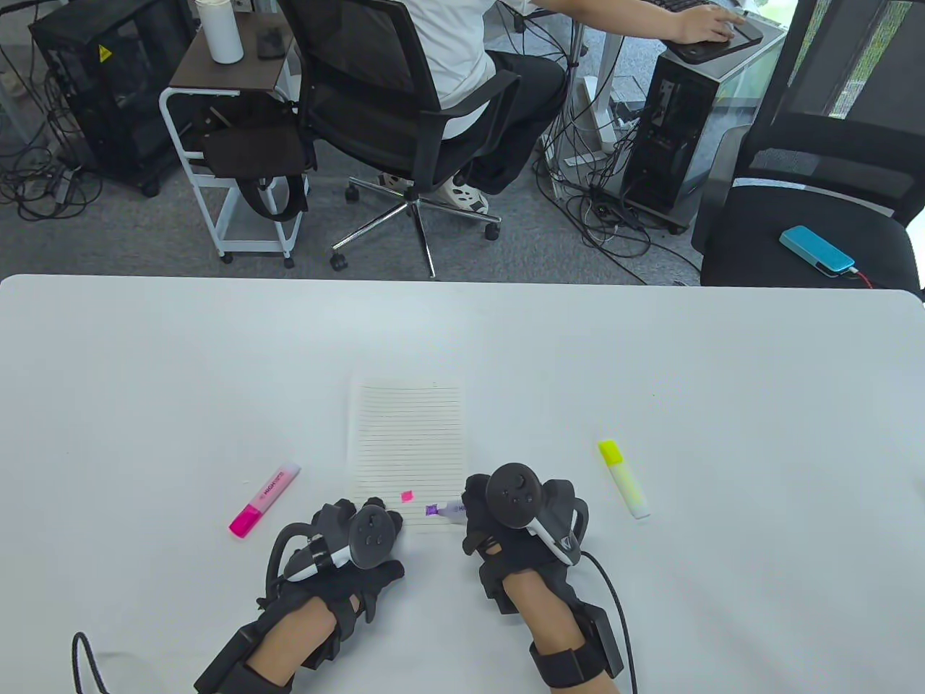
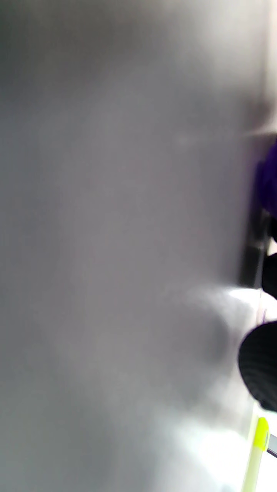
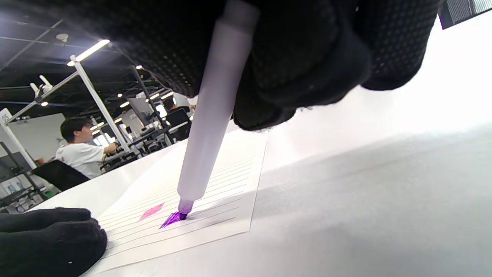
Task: Apply highlighter ink on paper
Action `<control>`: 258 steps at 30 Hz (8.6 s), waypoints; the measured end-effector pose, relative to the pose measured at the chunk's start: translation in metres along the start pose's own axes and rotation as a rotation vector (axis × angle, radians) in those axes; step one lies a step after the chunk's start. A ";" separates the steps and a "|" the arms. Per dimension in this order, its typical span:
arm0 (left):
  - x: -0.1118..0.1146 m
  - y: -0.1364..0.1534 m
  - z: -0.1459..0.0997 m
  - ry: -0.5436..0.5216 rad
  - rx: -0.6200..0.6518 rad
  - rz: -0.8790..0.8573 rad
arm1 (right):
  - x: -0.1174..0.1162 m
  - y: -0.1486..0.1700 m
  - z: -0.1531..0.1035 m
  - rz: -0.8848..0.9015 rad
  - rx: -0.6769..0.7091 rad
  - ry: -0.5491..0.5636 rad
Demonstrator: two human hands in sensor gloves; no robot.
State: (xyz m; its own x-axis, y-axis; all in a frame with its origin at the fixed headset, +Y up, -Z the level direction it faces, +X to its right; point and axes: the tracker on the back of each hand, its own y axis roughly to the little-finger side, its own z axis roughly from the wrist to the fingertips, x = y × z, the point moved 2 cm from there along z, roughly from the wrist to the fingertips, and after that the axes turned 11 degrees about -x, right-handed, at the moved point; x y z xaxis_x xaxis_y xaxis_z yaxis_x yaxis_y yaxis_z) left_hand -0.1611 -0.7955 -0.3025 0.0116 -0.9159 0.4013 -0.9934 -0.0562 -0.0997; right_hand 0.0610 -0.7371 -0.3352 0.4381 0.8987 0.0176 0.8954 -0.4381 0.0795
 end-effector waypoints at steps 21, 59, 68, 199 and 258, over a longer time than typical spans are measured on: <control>0.000 0.000 0.000 0.001 0.002 0.001 | -0.005 0.000 0.001 0.022 0.011 0.003; -0.065 0.093 -0.022 -0.342 -0.189 -0.298 | 0.016 0.021 0.000 0.570 0.036 0.080; -0.049 0.069 -0.014 -0.192 -0.175 -0.133 | 0.016 0.020 0.000 0.565 0.046 0.066; -0.043 0.210 -0.008 -0.323 -0.767 -0.426 | -0.004 -0.015 -0.008 0.563 0.373 -0.195; -0.056 0.058 -0.024 -0.473 0.296 -0.917 | 0.046 0.191 0.022 0.081 -0.873 -0.027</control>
State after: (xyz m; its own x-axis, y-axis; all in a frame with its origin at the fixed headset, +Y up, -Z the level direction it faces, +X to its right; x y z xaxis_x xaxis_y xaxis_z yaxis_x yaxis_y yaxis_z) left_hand -0.2220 -0.7379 -0.3091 0.8450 -0.5326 0.0486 -0.5168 -0.8365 -0.1821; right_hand 0.2539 -0.7803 -0.3414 0.5091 0.8601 0.0334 0.4857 -0.3191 0.8138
